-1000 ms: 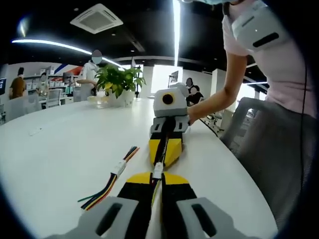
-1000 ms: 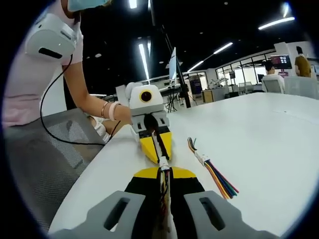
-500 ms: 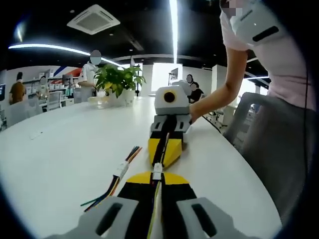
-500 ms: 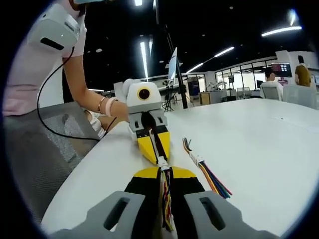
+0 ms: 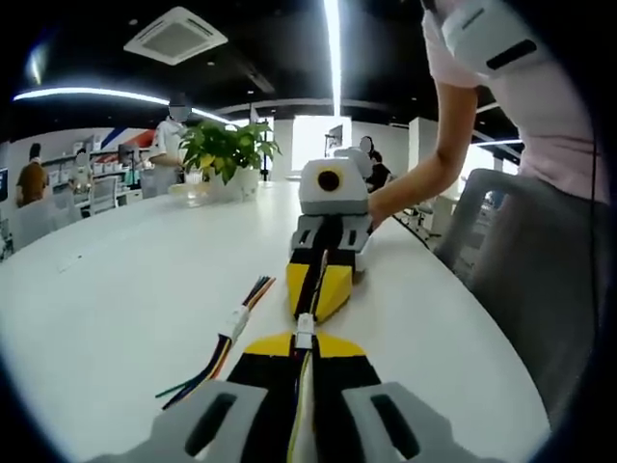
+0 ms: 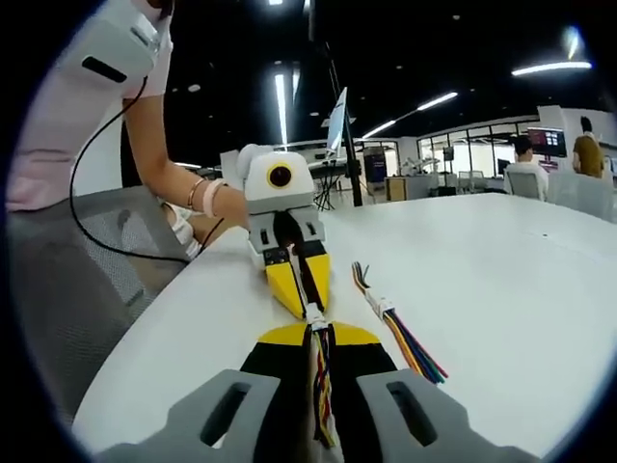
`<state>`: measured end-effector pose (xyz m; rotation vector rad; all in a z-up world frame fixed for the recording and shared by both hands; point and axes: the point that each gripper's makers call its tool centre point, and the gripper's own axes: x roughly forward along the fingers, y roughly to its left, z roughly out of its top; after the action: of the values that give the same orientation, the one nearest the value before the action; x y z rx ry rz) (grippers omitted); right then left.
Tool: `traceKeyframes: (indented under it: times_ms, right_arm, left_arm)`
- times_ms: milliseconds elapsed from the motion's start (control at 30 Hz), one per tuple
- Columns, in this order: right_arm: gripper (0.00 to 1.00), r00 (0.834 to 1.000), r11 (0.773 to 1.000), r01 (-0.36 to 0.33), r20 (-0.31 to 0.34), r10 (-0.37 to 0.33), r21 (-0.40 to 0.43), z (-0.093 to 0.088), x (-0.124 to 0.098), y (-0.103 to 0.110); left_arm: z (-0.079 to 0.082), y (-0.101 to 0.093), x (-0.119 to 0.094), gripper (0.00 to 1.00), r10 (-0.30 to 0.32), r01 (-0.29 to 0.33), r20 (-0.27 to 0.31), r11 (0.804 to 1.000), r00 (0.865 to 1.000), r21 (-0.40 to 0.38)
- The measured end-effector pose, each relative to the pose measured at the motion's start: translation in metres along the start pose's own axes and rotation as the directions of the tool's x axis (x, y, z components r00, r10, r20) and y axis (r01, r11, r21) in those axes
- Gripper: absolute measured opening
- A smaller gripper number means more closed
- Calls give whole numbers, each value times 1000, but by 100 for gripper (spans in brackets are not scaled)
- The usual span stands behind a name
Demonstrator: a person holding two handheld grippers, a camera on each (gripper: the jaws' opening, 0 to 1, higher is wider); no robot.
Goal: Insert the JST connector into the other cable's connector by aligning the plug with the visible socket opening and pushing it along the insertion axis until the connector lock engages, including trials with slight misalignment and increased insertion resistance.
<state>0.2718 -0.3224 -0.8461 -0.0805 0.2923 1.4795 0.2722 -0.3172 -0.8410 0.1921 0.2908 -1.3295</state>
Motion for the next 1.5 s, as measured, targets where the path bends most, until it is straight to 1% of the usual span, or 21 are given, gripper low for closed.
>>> traceKeyframes:
  times_ms: [133, 200, 400, 567, 767, 833, 967, 1100, 1233, 1367, 1500]
  right_arm:
    - [5, 1000, 1000, -5, 0, 5, 2, 1, 0, 1]
    - [6, 1000, 1000, -15, 1, 15, 3, 1, 0, 3]
    - [7, 1000, 1000, -18, 2, 18, 4, 1, -1, 2]
    - [9, 1000, 1000, -14, 3, 14, 12, 1, -1, 1]
    - [11, 1000, 999, -4, 28, 3, 51, 5, -3, 0]
    - [11, 1000, 998, -2, 26, 0, 56, 5, -3, 0]
    - [12, 1000, 998, 11, 22, -12, 63, 4, -2, -1]
    - [13, 999, 996, 8, 36, -11, 84, 9, 1, 4]
    - [14, 999, 995, 10, 38, -14, 96, 13, 4, 10]
    - [16, 997, 995, 41, 56, -46, 94, 24, 1, 9]
    - [18, 995, 994, 71, 61, -76, 85, 33, -6, 8]
  left_arm:
    - [-3, 0, 1, 0, 3, -3, -15, 1000, 1000, 7]
    - [-3, 0, 1, 0, 3, -3, -17, 1000, 1000, 8]
    - [-4, 0, 1, 0, 2, -2, -21, 1000, 1000, -6]
    - [-4, 4, 2, 0, 19, -19, -32, 1000, 999, -7]
    - [6, 5, -2, 1, 28, -28, -11, 999, 1000, -23]
    - [7, 6, -2, 3, 32, -32, -13, 999, 999, -24]
    - [6, 7, -3, 4, 37, -37, -25, 999, 999, -18]
    - [8, 5, -5, 4, 40, -41, -33, 999, 999, -18]
    - [14, 3, -10, 6, 47, -47, -33, 999, 998, -11]
    - [22, 2, -16, 8, 62, -62, -29, 998, 998, -4]
    - [26, -1, -23, 13, 79, -79, -38, 997, 996, -7]
